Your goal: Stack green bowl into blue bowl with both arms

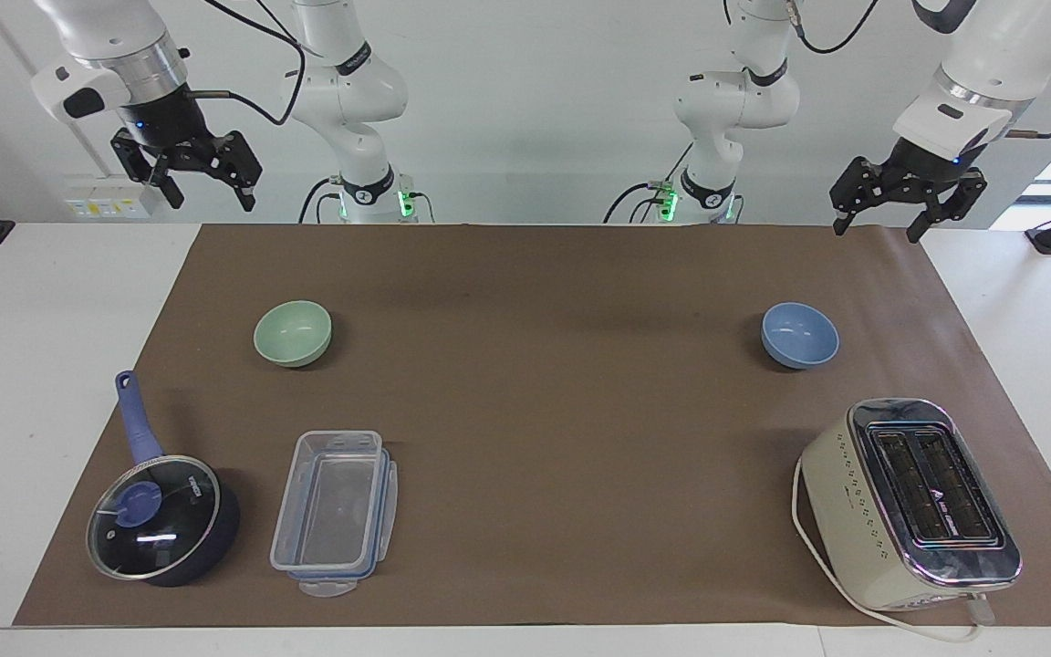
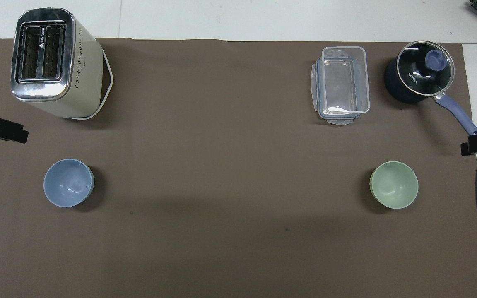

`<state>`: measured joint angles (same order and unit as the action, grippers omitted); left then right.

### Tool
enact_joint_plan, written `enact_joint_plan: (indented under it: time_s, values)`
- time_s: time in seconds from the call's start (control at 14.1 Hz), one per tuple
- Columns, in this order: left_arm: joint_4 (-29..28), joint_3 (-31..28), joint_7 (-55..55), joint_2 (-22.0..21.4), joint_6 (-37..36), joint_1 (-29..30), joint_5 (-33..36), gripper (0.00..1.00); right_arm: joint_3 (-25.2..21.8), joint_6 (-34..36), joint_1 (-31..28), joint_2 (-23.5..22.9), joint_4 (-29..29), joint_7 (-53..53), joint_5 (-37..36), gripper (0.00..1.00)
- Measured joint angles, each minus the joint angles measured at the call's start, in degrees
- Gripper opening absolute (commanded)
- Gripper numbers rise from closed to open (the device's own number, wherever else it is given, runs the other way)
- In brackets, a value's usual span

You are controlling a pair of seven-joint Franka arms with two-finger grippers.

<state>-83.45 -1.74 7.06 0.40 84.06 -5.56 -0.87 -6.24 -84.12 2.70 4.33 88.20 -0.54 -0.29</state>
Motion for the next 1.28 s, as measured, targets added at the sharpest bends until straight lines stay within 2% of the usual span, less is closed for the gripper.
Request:
enact_joint_plan:
  time_s: [1.28]
  values:
    - [0.0, -0.2, 0.0, -0.2, -0.3, 1.9, 0.0, 1.00, 0.0, 0.0, 0.0, 0.0, 0.0, 0.0, 0.0, 1.00]
